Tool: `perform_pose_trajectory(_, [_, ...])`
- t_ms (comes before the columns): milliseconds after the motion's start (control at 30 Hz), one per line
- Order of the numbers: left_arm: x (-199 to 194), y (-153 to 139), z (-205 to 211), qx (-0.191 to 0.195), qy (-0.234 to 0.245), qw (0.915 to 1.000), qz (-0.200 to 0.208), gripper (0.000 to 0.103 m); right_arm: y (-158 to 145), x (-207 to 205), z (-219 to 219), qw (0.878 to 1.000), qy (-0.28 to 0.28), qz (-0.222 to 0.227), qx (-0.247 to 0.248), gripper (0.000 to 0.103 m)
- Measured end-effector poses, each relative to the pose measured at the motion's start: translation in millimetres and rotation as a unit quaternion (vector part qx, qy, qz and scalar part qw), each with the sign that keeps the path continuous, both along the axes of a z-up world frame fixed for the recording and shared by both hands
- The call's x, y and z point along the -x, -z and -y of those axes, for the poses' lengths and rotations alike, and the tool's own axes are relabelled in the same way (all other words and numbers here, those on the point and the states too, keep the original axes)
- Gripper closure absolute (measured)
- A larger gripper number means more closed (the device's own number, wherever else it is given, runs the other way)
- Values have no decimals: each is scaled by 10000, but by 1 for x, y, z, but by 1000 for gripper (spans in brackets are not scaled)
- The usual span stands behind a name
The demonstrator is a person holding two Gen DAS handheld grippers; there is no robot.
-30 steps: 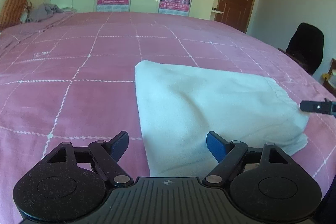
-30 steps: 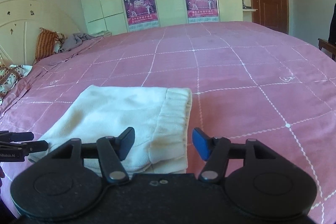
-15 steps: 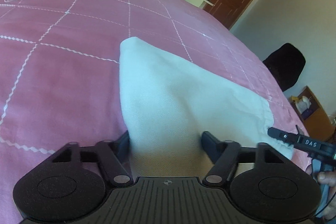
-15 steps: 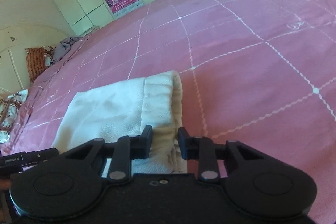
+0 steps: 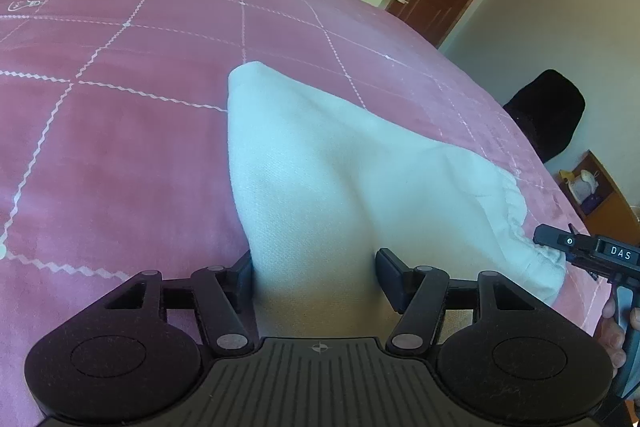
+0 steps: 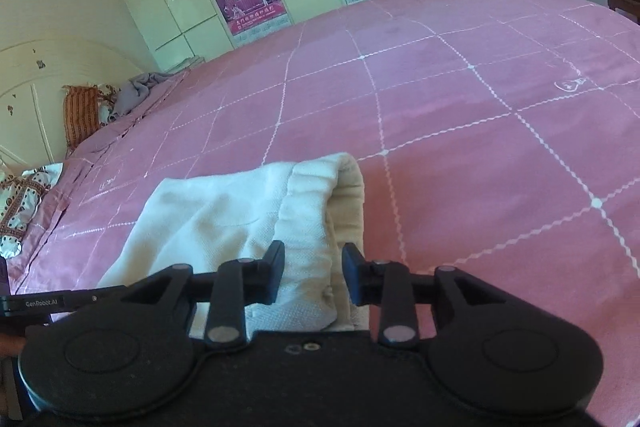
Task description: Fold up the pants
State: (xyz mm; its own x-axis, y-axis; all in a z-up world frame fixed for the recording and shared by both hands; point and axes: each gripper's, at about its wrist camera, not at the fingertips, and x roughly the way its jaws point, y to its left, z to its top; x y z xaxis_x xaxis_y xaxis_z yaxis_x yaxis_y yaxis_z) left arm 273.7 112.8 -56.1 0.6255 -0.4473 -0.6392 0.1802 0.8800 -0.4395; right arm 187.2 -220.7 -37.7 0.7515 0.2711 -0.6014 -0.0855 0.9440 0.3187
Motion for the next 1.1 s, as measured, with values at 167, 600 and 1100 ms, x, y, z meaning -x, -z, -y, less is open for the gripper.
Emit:
perform_pose_trajectory(167, [11, -8, 6, -444, 156, 9988, 131, 27, 1, 5, 13, 9997, 77, -89, -207, 56])
perform_pose_trajectory(600, [14, -6, 2, -388, 208, 9989, 158, 26, 6, 2, 17, 9974, 28, -367, -616, 44])
perform_pose_trajectory(1100, [-3, 12, -24, 931, 411, 9945, -252, 27, 49, -24, 63, 9600, -187, -1118, -2559, 33])
